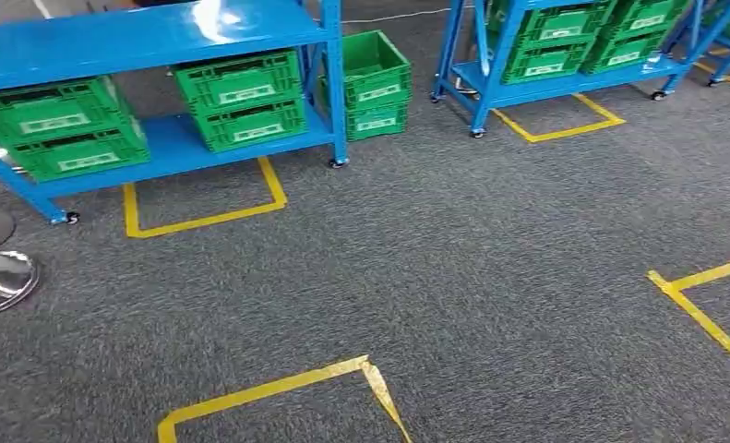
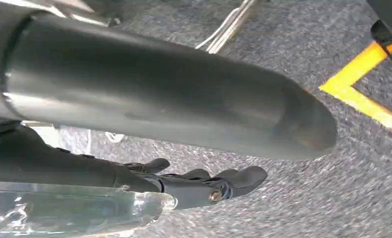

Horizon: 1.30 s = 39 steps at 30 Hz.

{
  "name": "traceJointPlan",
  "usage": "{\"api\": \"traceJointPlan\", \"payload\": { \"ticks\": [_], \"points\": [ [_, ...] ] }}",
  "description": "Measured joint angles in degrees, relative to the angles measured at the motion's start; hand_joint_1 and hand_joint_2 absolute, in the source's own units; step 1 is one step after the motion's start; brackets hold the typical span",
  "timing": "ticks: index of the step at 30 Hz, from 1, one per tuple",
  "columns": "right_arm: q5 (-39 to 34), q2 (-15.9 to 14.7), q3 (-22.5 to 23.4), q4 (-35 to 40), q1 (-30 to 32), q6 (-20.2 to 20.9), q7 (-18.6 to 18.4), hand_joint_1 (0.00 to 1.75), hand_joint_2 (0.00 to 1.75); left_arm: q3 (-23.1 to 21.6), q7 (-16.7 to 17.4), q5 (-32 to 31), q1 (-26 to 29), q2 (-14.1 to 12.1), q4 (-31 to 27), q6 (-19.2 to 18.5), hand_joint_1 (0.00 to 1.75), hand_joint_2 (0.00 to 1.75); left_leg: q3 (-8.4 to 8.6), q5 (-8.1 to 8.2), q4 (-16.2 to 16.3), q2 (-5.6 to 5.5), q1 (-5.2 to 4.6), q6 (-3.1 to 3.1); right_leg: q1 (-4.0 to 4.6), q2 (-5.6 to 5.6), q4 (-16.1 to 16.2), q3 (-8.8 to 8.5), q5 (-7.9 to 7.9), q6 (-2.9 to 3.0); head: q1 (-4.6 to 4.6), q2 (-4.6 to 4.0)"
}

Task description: Take the parts from the cabinet and place them on the table.

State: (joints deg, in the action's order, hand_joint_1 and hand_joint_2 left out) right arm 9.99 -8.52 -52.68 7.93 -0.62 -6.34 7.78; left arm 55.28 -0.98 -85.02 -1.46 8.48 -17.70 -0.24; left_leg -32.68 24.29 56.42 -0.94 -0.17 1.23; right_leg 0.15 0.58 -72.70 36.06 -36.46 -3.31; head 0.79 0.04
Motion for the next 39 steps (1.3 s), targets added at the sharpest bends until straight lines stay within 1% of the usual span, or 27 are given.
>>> {"api": "traceJointPlan", "payload": {
  "ticks": [1, 2, 4, 5, 6, 7, 10, 11, 12, 13, 15, 16, 17, 19, 20, 21, 22, 26, 28, 29, 31, 33, 35, 36, 37, 38, 39],
  "points": [
    [0.02, 0.00, -0.02, 0.00, 0.18, 0.04, 0.00, 0.00, 0.00, 0.02, 0.00, 0.00, 0.05, 0.02, 0.00, 0.00, 0.00, 0.00, -0.03, -0.10, 0.02, -0.86, 0.01, -0.05, -0.12, -0.21, -2.49, 1.33, -0.42, -0.14, 0.06, 0.00],
    [0.02, 0.00, -0.02, 0.00, 0.25, 0.04, 0.00, 0.00, 0.00, 0.02, 0.00, 0.00, 0.17, 0.07, 0.00, -0.02, 0.00, 0.00, -0.04, -0.16, 0.04, -1.61, 0.03, -0.14, -0.21, -0.28, -2.24, 1.39, 0.53, -0.20, 0.04, 0.00],
    [0.04, 0.00, -0.04, 0.00, 0.20, 0.02, 0.00, 0.00, 0.00, 0.13, 0.00, 0.17, 0.35, 0.11, 0.00, -0.02, 0.00, 0.00, 0.00, -0.34, 0.13, -3.22, 0.23, -0.43, -0.41, -0.75, 4.78, -1.78, 5.23, -0.28, 0.00, 0.00],
    [0.11, -0.02, -0.04, 0.00, 0.15, 0.00, 0.00, 0.00, 0.00, 0.24, 0.00, 0.28, 0.28, 0.15, -0.02, -0.02, 0.00, 0.00, -0.02, -0.40, 0.21, -3.94, 0.36, -0.71, -0.76, -2.28, 10.08, -4.32, 7.83, -0.51, 0.07, 0.00],
    [0.18, 0.00, -0.04, 0.00, 0.12, 0.00, 0.00, 0.00, 0.00, 0.41, 0.07, 0.28, 0.16, 0.15, -0.13, -0.02, 0.00, 0.00, -0.23, -0.50, 0.28, -4.58, 0.34, -1.16, -1.41, -6.08, 13.23, -5.71, 7.92, -0.82, 0.13, 0.00],
    [0.22, 0.02, -0.02, 0.00, 0.13, 0.00, 0.02, 0.00, 0.00, 0.50, 0.24, 0.28, -0.11, 0.24, -0.15, -0.02, 0.00, 0.00, -0.81, -0.55, 0.83, -5.51, 0.07, -1.52, -1.45, -6.52, 14.66, -6.20, 7.50, -0.43, 0.02, 0.00],
    [0.46, 0.02, -0.06, 0.00, -0.06, 0.02, 0.00, 0.00, 0.00, 1.00, 0.33, 0.28, 0.19, 0.33, -0.26, -0.20, 0.00, 0.00, -1.41, -1.61, 0.18, -7.44, 0.51, -2.73, -0.91, -4.54, 14.06, -6.29, 7.91, 0.89, -0.02, 0.00],
    [0.52, 0.11, -0.07, 0.00, -0.08, 0.02, 0.00, 0.00, 0.00, 1.14, 0.35, 0.28, 0.29, 0.26, -0.30, -0.22, 0.00, 0.00, -1.71, -1.58, 0.35, -7.68, 0.54, -2.94, -1.25, -3.66, 14.38, -6.20, 8.24, 1.44, 0.02, 0.00],
    [0.59, 0.11, -0.07, 0.00, -0.16, 0.02, 0.00, 0.00, 0.00, 1.29, 0.35, 0.28, 0.39, 0.39, -0.33, -0.24, 0.00, 0.00, -2.13, -0.43, 1.43, -4.10, 0.09, -3.14, -1.20, -2.97, 14.39, -6.18, 8.38, 1.83, -0.26, 0.00],
    [0.61, 0.07, -0.04, 0.00, -0.11, 0.00, -0.02, 0.00, 0.00, 1.38, 0.44, 0.28, 0.29, 0.46, -0.37, -0.35, 0.00, 0.00, -3.73, 2.01, 4.92, -1.49, 0.04, -3.36, -1.03, -2.15, 14.40, -6.09, 8.42, 2.17, -0.94, 0.00],
    [0.63, 0.04, -0.04, 0.00, 0.24, 0.02, -0.07, 0.00, 0.00, 1.40, 0.44, 0.28, -0.06, 0.61, -0.39, -0.37, 0.00, 0.00, -8.10, 6.68, 14.69, 0.20, 0.17, -3.54, -0.67, -0.12, 14.40, -5.95, 8.38, 2.37, -0.94, 0.00],
    [0.63, 0.04, -0.04, 0.00, 0.29, 0.02, -0.07, 0.00, 0.00, 1.42, 0.44, 0.28, -0.08, 0.72, -0.39, -0.39, 0.00, 0.00, -9.63, 7.78, 18.21, 0.34, 0.17, -3.54, -0.57, 0.82, 14.39, -5.89, 8.33, 2.44, -0.96, 0.00],
    [0.66, 0.04, -0.07, 0.00, 0.25, 0.02, -0.07, 0.00, 0.00, 1.46, 0.44, 0.28, 0.02, 0.79, -0.39, -0.42, 0.00, 0.00, -9.78, 7.38, 18.92, 0.34, 0.16, -3.47, -0.49, 1.63, 14.39, -5.91, 8.30, 2.50, -0.96, 0.00],
    [0.70, 0.04, -0.07, 0.00, -0.02, 0.02, -0.07, 0.00, 0.00, 1.57, 0.44, 0.26, 0.16, 0.79, -0.42, -0.57, 0.00, 0.00, -6.30, 3.61, 12.99, 0.62, 0.09, -3.02, -0.33, 3.07, 14.39, -6.03, 8.25, 2.52, -0.98, 0.00],
    [0.70, 0.04, -0.07, 0.00, -0.16, 0.04, -0.07, 0.00, 0.00, 1.62, 0.44, 0.26, 0.14, 0.76, -0.44, -0.59, 0.00, 0.00, -3.34, 1.34, 7.75, 1.71, -0.14, -2.55, -0.26, 3.75, 14.39, -6.18, 8.19, 2.45, -0.98, 0.00],
    [0.72, 0.04, -0.07, 0.00, -0.24, 0.02, -0.07, 0.00, 0.00, 1.66, 0.44, 0.26, 0.07, 0.79, -0.55, -0.63, 0.00, 0.00, -0.75, 0.05, 3.30, 4.29, -0.58, -1.94, -0.19, 4.32, 14.39, -6.35, 8.11, 2.34, -0.98, 0.00],
    [0.77, 0.07, -0.07, 0.00, -0.16, 0.02, -0.07, 0.00, 0.00, 1.71, 0.44, 0.26, -0.20, 0.79, -0.63, -0.63, 0.00, 0.00, 0.15, 0.65, 0.93, 5.54, -1.06, -1.78, 0.35, 4.94, 14.06, -6.23, 7.74, 1.96, -1.09, 0.00],
    [0.81, 0.04, -0.07, 0.00, -0.63, 0.02, -0.09, 0.00, 0.00, 1.90, 0.44, 0.26, 0.16, 0.94, -0.72, -0.79, 0.00, 0.00, -0.04, 0.22, 0.17, 2.87, -0.70, -0.46, 0.44, 7.08, 14.70, -6.94, 7.61, 1.05, -1.01, 0.00],
    [0.81, 0.04, -0.07, 0.00, -0.57, 0.00, -0.07, 0.00, 0.00, 1.99, 0.50, 0.26, 0.22, 0.85, -0.81, -0.79, 0.00, 0.00, -0.06, -0.11, 0.01, 1.98, -0.23, 0.09, 0.14, 1.43, 11.34, -5.19, 5.23, 0.30, -0.57, 0.00],
    [0.81, 0.04, -0.07, 0.00, -0.39, 0.02, -0.07, 0.00, 0.00, 2.05, 0.50, 0.24, -0.04, 0.89, -0.85, -0.79, 0.00, 0.00, -0.18, -0.21, 0.01, 1.19, -0.17, 0.24, 0.00, 0.28, 6.76, -3.16, 2.85, 0.09, -0.46, 0.00],
    [0.81, 0.04, -0.09, 0.00, -0.12, 0.07, -0.11, 0.00, 0.00, 2.21, 0.50, 0.26, -0.22, 0.98, -0.85, -0.81, 0.00, 0.00, -0.34, -0.29, 0.05, -0.09, -0.17, 0.36, -0.10, -0.31, -1.18, 0.66, -0.31, -0.17, -0.37, 0.00],
    [0.81, 0.04, -0.11, 0.00, -0.03, 0.07, -0.11, 0.00, 0.00, 2.30, 0.50, 0.26, -0.14, 1.03, -0.85, -0.81, 0.00, 0.00, -0.31, -0.32, 0.06, -1.21, -0.16, 0.33, -0.16, -0.36, -4.03, 2.44, -0.41, -0.24, -0.37, 0.00],
    [0.81, 0.04, -0.11, 0.00, -0.08, 0.07, -0.11, 0.00, 0.00, 2.32, 0.50, 0.26, 0.08, 1.03, -0.85, -0.81, 0.00, 0.00, -0.23, -0.41, 0.15, -2.73, 0.00, 0.17, -0.31, -0.51, 1.18, 0.48, 3.79, -0.29, -0.39, 0.00],
    [0.81, 0.02, -0.11, 0.00, -0.08, 0.07, -0.11, 0.00, 0.00, 2.32, 0.50, 0.26, 0.06, 1.05, -0.85, -0.81, 0.00, 0.00, -0.19, -0.48, 0.22, -3.57, 0.16, 0.00, -0.53, -1.25, 6.83, -2.08, 6.79, -0.35, -0.39, 0.00],
    [0.81, 0.02, -0.11, 0.00, -0.10, 0.07, -0.11, 0.00, 0.00, 2.32, 0.50, 0.26, -0.02, 1.07, -0.87, -0.81, 0.00, 0.00, -0.24, -0.50, 0.33, -4.36, 0.24, -0.25, -0.95, -3.27, 12.13, -4.66, 9.08, -0.54, -0.35, 0.00],
    [0.83, 0.07, -0.11, 0.00, -0.07, 0.07, -0.11, 0.00, 0.00, 2.32, 0.50, 0.26, -0.15, 1.03, -0.92, -0.81, 0.00, 0.00, -0.58, -0.52, 0.65, -5.03, -0.06, -0.75, -1.31, -6.30, 14.40, -5.51, 8.14, -0.63, -0.28, 0.00],
    [0.83, 0.04, -0.11, 0.00, -0.12, 0.07, -0.09, 0.00, 0.00, 2.32, 0.50, 0.24, -0.24, 1.03, -0.92, -0.83, 0.00, 0.00, -0.93, -0.71, 0.72, -5.81, -0.01, -1.08, -1.33, -5.77, 14.56, -5.38, 8.25, -0.10, -0.50, 0.00]
  ]
}}
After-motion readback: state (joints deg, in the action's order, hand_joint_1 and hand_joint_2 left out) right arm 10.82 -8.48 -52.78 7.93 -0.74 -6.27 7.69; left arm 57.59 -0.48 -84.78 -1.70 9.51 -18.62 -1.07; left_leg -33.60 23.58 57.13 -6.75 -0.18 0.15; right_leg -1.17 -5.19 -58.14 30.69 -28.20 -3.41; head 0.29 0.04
